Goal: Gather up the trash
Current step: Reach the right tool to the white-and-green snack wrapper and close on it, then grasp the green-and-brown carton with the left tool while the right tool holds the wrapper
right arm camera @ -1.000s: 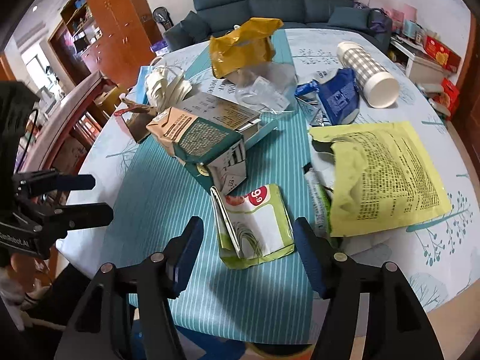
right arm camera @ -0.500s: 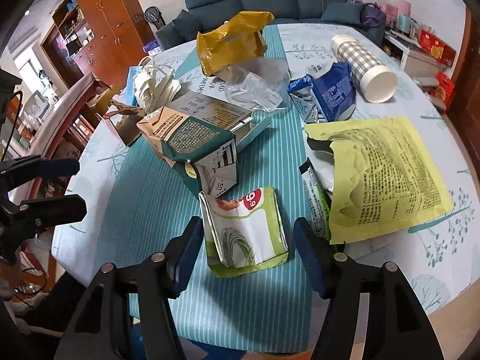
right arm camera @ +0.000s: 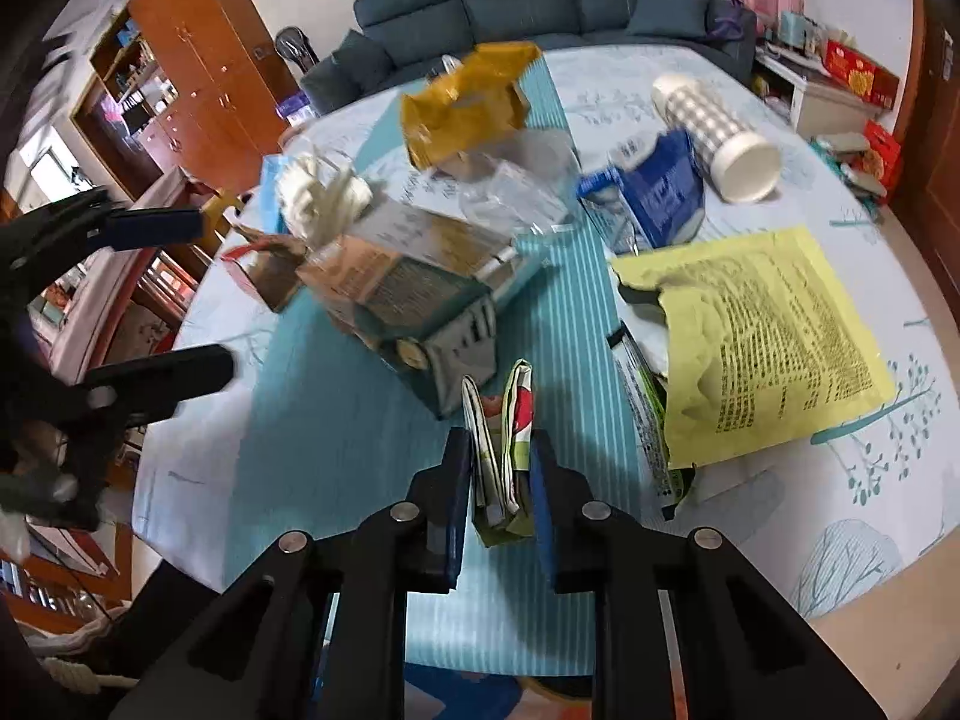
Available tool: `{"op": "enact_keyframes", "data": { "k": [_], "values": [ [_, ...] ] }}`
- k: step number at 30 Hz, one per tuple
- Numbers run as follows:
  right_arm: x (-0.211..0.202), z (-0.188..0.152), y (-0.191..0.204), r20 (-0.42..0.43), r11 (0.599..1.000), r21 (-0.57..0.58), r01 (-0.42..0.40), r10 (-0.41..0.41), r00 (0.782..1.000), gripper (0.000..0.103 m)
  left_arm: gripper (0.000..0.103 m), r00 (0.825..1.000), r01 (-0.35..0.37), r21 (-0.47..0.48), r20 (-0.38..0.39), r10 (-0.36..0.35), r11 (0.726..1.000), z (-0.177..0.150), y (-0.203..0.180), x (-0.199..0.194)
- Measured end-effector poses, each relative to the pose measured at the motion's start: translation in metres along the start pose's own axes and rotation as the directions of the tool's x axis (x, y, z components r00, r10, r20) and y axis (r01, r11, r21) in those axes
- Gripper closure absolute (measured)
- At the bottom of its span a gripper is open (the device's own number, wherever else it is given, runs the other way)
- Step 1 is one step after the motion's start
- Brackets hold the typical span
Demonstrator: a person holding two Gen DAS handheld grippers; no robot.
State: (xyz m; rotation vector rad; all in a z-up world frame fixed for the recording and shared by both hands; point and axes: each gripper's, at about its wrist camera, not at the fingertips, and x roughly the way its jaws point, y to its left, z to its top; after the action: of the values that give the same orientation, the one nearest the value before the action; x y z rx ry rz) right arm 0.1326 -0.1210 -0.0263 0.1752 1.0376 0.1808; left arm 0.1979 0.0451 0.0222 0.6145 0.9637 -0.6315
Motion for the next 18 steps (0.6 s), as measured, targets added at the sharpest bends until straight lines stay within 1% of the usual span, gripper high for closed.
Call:
{"op": "enact_keyframes", "data": {
  "k": [1,3,4,6,7,9,10,12,14,18],
  "values": [
    [-0.005,0.001,-0.001,0.019,1.0,0.013,-0.007,0.007,1.0,0.085,0.021,1.0,0.011,0.013,-0.001,-0.011,1.0,0.002,0.0,0.002],
    [-0.015,0.003,-0.005,0.053,0.998,0.05,-0.029,0.027,0.998,0.085,0.021,0.997,0.07,0.059,-0.021,-0.069,0.996,0.009,0.003,0.009],
    [-0.02,0.003,-0.008,0.074,0.997,0.072,-0.037,0.032,0.997,0.085,0.021,0.996,0.086,0.077,-0.027,-0.084,0.993,0.011,0.003,0.013],
    [-0.024,0.005,-0.016,0.099,0.993,0.107,-0.045,0.035,0.994,0.085,0.021,0.992,0.124,0.14,-0.031,-0.121,0.982,0.016,0.001,0.02],
    [-0.026,0.005,-0.02,0.108,0.991,0.127,-0.049,0.036,0.994,0.085,0.021,0.991,0.131,0.181,-0.033,-0.127,0.975,0.019,-0.002,0.023],
    [-0.028,0.005,-0.026,0.115,0.987,0.156,-0.048,0.03,0.993,0.085,0.021,0.996,0.093,0.268,-0.023,-0.09,0.959,0.022,-0.008,0.031],
    [-0.028,0.004,-0.028,0.117,0.985,0.166,-0.046,0.027,0.993,0.085,0.021,0.997,0.082,0.294,-0.017,-0.08,0.952,0.022,-0.011,0.033],
    [-0.029,0.003,-0.032,0.12,0.981,0.186,-0.055,0.033,0.992,0.086,0.021,0.998,0.056,0.37,-0.005,-0.058,0.927,0.025,-0.019,0.041],
    [-0.029,0.0,-0.036,0.121,0.98,0.193,-0.056,0.032,0.992,0.086,0.021,0.998,0.056,0.402,-0.015,-0.055,0.914,0.028,-0.023,0.049],
    [-0.027,-0.004,-0.039,0.116,0.978,0.202,-0.048,0.025,0.993,0.086,0.021,0.995,0.086,0.44,-0.08,-0.056,0.894,0.036,-0.026,0.071]
  ]
}}
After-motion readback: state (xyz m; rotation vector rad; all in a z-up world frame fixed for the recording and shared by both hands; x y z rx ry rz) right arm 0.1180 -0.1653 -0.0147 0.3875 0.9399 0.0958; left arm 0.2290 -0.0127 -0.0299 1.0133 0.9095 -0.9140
